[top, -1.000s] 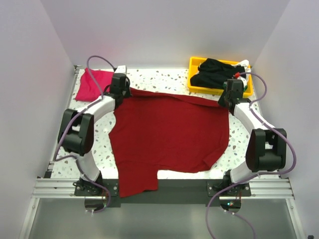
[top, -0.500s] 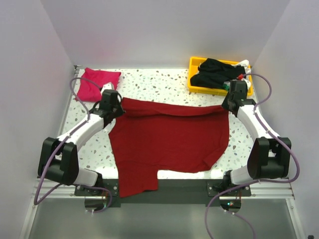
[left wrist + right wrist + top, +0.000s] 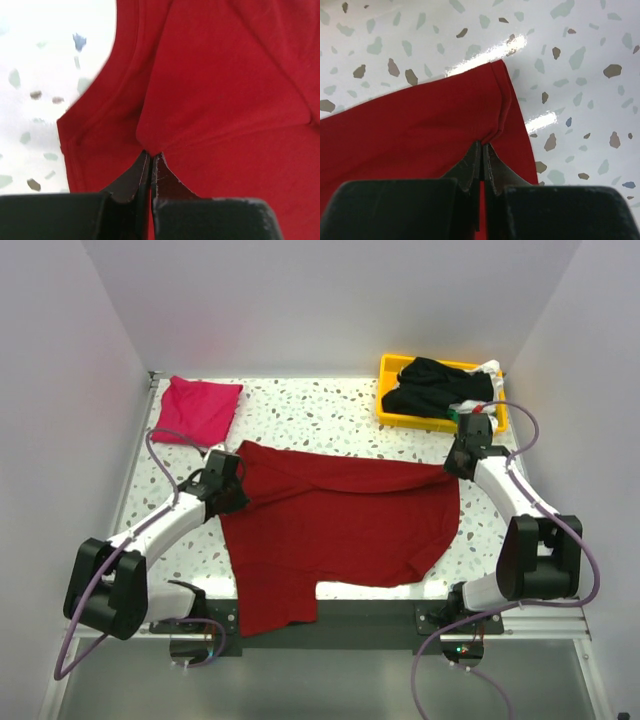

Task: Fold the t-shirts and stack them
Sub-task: Fold the tshirt

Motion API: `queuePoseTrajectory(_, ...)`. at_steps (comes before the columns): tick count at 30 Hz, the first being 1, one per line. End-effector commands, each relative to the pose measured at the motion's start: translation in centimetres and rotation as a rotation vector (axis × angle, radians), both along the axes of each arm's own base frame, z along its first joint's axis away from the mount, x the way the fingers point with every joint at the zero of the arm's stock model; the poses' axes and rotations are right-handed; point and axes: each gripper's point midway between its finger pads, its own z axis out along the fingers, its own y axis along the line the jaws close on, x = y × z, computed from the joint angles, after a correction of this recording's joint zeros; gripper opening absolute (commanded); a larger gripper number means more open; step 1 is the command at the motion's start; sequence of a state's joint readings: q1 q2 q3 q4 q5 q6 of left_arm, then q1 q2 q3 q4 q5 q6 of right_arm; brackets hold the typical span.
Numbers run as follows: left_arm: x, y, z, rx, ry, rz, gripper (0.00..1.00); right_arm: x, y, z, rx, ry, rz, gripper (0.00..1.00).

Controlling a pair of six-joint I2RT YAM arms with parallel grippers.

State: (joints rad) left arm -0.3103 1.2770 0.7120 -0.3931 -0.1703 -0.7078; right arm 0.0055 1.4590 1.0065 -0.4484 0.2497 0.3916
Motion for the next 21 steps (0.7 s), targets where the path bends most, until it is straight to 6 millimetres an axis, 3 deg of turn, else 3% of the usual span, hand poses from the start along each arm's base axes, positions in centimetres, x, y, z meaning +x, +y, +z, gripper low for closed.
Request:
queuePoseTrajectory(1, -1.7, -0.7, -0.8, -0.038, 0.043, -0.01, 0.0, -1.5, -0.6, -1.3, -0.018, 0.037, -0.033, 0.0)
queuePoseTrajectory(6, -3.7, -1.3, -1.8, -0.048, 0.098, -0.046, 0.07, -3.6, -0.7, -3.7, -0.014, 0.103, -0.063, 0.04)
queuePoseTrajectory(9, -4.8, -2.5, -1.4, -0.064, 0.111, -0.103, 0.13, -4.6, -1.1, -4.6, -0.028, 0.146, -0.087, 0.18)
queuePoseTrajectory(10, -5.3, -3.2, -1.3, -0.064, 0.114, -0.132, 0.24, -4.9, -1.1, -4.8, -0.028, 0.161, -0.087, 0.2)
queuePoseTrajectory(13, -6.7, -3.1, -1.2, -0.028, 0.163, -0.145, 0.48, -5.3, -1.3, -4.7, -0.035, 0.17, -0.098, 0.52)
queuePoseTrajectory(15, -6.9, -2.7, -0.6, -0.011, 0.173, -0.135, 0.56, -5.4, -1.6, -4.1, -0.047, 0.166, -0.115, 0.59)
queuePoseTrajectory(16, -7.0, -2.4, -0.3, 0.005, 0.171, -0.134, 0.69, -5.5, -1.7, -3.3, -0.053, 0.156, -0.121, 0.62)
queuePoseTrajectory(17, -7.3, -2.2, 0.5, 0.009, 0.169, -0.141, 0.78, -5.4, -1.7, -2.7, -0.054, 0.146, -0.119, 0.72)
queuePoseTrajectory(18, -6.5, -2.5, 2.0, 0.002, 0.132, -0.152, 1.0, -5.3, -1.7, -2.0, -0.051, 0.127, -0.117, 0.78)
queuePoseTrajectory(21, -4.3, -3.4, 6.1, -0.015, -0.002, -0.204, 1.0, -4.1, -0.6, 0.7, -0.003, 0.028, -0.059, 0.98)
